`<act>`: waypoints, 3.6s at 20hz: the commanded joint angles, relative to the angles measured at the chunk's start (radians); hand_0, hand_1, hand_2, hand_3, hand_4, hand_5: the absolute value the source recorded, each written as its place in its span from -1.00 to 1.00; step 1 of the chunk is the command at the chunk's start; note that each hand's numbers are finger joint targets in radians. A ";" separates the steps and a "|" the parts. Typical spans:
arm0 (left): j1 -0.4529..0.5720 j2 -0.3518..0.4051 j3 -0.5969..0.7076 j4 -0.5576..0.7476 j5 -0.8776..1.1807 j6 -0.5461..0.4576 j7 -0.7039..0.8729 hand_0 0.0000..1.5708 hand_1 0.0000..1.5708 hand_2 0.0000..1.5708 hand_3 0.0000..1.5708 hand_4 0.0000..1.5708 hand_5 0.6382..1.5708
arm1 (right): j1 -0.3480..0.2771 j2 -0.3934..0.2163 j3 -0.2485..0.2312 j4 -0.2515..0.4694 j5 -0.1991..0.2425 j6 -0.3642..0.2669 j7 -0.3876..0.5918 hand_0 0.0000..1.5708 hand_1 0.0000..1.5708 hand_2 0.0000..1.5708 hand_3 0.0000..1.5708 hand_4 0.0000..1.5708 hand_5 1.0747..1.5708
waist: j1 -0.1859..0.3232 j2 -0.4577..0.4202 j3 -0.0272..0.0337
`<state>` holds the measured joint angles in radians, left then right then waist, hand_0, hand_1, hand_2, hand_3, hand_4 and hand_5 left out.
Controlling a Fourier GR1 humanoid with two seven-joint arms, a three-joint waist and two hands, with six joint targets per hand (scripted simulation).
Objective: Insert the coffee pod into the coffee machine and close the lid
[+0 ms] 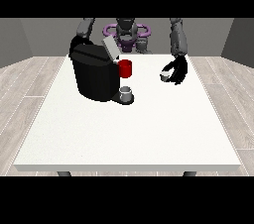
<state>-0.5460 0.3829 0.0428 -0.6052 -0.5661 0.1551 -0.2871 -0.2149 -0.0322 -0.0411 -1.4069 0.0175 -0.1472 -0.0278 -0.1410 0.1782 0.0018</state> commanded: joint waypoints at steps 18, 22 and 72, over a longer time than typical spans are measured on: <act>-0.196 -0.009 -0.043 -0.083 -0.037 -0.250 0.005 0.58 0.58 0.69 0.67 -0.32 1.00 | 0.027 0.031 -0.025 0.167 -0.032 -0.028 -0.057 -1.00 -1.00 -1.00 -1.00 -0.44 1.00 | 0.039 -0.123 -0.0014; -0.233 -0.012 -0.061 -0.137 -0.047 -0.311 0.015 0.59 0.59 0.69 0.64 -0.27 1.00 | -0.019 0.020 -0.047 0.204 -0.034 -0.039 -0.064 -1.00 -1.00 -1.00 -1.00 -0.38 1.00 | 0.066 -0.136 -0.0015; -0.603 -0.012 0.060 -0.029 -0.094 -0.256 0.189 0.52 0.52 0.62 0.53 -0.34 1.00 | -0.071 0.030 0.041 0.028 -0.037 -0.038 -0.043 -1.00 -1.00 -1.00 -1.00 -0.36 1.00 | -0.145 0.044 -0.0015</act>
<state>-1.1573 0.4161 0.1145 -0.6342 -0.6517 -0.1207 -0.1161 -0.3166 -0.0267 -0.0317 -1.3820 -0.0204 -0.1634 -0.0555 -0.2923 0.2427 0.0004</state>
